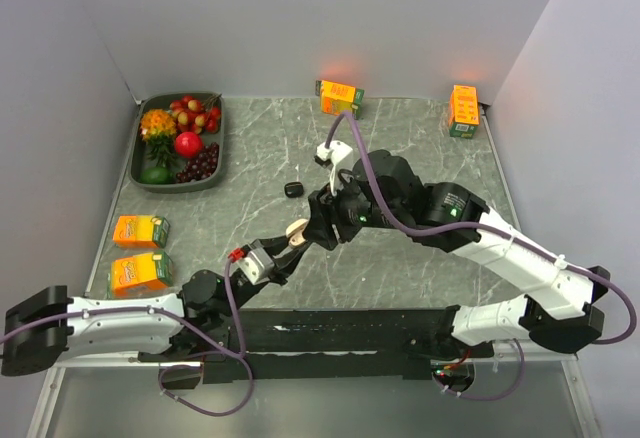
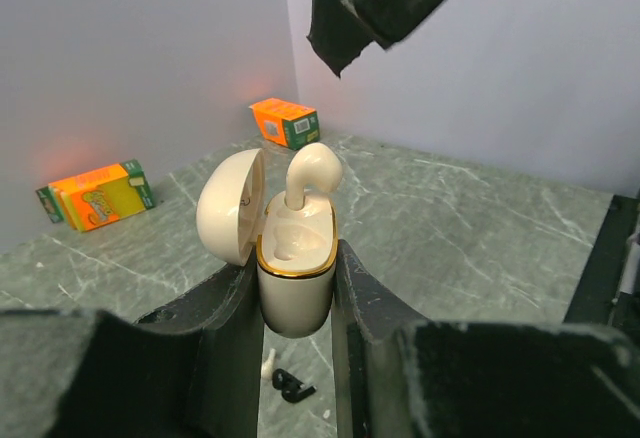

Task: Insert the wireless bluetooth earbuds into the charging case
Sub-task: Place the earbud in the charging case.

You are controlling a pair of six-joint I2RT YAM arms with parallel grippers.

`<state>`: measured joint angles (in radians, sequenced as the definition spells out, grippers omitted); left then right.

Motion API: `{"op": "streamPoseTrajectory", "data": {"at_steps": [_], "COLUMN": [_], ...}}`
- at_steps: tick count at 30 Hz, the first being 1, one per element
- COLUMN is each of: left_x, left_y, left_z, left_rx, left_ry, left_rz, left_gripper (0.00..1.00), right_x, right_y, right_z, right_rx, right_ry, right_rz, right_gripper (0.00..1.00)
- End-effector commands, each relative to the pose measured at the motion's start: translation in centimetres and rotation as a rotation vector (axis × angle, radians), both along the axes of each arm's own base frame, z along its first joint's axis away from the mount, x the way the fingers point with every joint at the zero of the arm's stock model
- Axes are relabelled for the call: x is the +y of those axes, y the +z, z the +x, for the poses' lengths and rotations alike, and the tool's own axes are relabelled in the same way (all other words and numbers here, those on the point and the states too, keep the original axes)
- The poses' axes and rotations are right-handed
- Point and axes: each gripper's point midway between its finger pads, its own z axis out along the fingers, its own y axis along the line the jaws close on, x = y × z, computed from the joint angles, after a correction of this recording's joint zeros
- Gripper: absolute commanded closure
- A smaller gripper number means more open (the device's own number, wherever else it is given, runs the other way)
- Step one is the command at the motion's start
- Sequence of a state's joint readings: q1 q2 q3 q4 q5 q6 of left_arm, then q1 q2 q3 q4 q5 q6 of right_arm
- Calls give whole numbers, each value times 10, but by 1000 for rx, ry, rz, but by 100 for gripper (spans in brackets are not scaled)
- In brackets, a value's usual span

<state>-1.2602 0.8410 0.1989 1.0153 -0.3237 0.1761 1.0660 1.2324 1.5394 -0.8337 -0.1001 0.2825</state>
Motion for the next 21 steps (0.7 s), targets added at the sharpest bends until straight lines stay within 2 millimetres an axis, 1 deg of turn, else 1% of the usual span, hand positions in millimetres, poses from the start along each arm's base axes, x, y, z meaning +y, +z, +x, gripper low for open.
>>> {"op": "streamPoseTrajectory", "data": {"at_steps": [1,2,3,4,6,7,12,14,18,21], "left_x": [7,7,6,6,3,2,-1,-1,-2,-4], "left_y": [32,34,35,36,37,39,43,45,48,49], "left_z": [6,7,7,8,9,10,13,14,14,14], "left_rx": [-76,-85,-93,-97,-113,-119,-141,-146,-148,-152], "left_ry": [59,65,65,70,79,83,102,105,109,101], "left_rz": [-97,-98,-103,-107,-96,-96,-90,-97,-106,-110], "left_gripper": [99,99,99,99,99,99,99,99,99,99], "right_x": [-17,-18,-23,-27,-33,-36,-35,-34,-31,-28], "right_y": [18,19,19,14,14,8,8,8,1,2], "right_z": [13,13,17,18,20,20,22,22,25,27], "right_rx": [10,24,17,30,32,42,44,48,65,61], "right_ry": [-136,-148,-180,-199,-232,-233,-233,-232,-239,-245], "right_rz": [-1,3,-7,-32,-58,-89,-120,-127,-157,-142], "right_gripper": [41,41,41,41,43,43,47,48,48,48]}}
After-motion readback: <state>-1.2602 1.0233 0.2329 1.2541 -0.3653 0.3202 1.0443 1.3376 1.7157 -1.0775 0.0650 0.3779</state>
